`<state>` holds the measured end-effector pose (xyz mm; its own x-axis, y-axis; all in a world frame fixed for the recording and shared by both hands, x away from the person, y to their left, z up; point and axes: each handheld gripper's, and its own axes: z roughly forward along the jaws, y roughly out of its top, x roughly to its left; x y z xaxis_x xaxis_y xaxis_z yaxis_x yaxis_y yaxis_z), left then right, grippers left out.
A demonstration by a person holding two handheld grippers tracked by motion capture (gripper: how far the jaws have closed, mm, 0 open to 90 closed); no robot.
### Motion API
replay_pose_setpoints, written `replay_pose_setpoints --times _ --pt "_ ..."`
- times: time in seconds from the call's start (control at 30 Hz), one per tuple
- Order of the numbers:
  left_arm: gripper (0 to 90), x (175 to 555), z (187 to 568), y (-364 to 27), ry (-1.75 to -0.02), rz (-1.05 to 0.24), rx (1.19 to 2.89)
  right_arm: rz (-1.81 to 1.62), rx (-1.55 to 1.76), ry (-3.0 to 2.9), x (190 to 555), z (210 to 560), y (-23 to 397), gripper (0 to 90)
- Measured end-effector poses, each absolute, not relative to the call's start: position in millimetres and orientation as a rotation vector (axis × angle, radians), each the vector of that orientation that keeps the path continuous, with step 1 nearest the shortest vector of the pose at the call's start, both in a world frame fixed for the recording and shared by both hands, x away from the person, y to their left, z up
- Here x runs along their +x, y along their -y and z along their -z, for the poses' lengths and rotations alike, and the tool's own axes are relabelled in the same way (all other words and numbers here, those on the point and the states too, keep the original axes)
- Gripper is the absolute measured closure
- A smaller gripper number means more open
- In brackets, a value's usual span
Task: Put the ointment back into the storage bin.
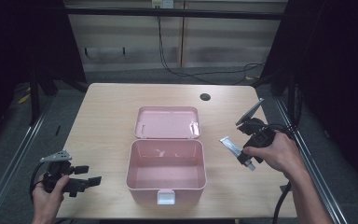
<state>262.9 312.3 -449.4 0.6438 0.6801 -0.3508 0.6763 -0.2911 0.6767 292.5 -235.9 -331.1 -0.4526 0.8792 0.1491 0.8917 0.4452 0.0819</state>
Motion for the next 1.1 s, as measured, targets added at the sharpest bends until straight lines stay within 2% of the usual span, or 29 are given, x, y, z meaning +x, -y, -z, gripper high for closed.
replay_pose_setpoints --times 0.37,1.1 --pt "16.4 263 450 -312 -1.058 -0.002 2.016 0.269 -1.643 2.585 292 316 235 71.2" --pt "16.4 263 449 -313 -1.062 -0.010 2.016 0.393 -1.048 2.908 284 300 206 71.2"
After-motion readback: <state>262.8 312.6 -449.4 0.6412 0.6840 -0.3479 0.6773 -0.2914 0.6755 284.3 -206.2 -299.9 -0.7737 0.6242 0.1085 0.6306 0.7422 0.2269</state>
